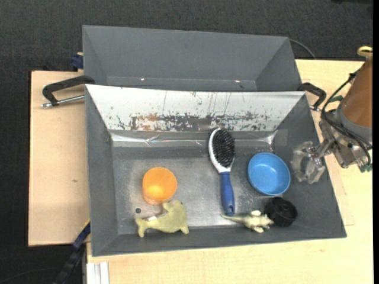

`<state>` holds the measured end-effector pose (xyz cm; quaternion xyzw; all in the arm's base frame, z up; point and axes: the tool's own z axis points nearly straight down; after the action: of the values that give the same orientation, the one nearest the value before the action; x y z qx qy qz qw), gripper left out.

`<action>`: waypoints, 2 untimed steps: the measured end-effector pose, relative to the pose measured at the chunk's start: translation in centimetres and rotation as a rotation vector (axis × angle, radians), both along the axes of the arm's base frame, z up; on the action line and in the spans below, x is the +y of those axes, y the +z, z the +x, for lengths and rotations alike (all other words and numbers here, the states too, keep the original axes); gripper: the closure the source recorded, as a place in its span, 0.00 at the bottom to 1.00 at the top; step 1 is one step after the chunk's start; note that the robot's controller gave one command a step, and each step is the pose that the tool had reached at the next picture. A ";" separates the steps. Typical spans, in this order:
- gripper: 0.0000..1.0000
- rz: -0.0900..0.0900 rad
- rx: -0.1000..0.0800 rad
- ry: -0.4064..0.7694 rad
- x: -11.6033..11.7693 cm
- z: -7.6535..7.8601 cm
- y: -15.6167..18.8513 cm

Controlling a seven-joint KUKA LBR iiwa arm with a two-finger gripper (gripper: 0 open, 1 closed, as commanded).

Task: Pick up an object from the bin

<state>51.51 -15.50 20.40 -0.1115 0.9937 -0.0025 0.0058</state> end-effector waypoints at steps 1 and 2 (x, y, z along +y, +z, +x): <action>1.00 0.007 0.015 -0.051 0.9 -1.8 -10.6; 1.00 0.007 -0.003 -0.269 3.4 6.0 -4.7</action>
Offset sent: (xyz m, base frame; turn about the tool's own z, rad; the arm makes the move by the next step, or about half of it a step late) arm -0.0172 0.0074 -0.1029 0.0496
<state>57.55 -12.13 15.71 0.0227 0.9997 0.0001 0.0075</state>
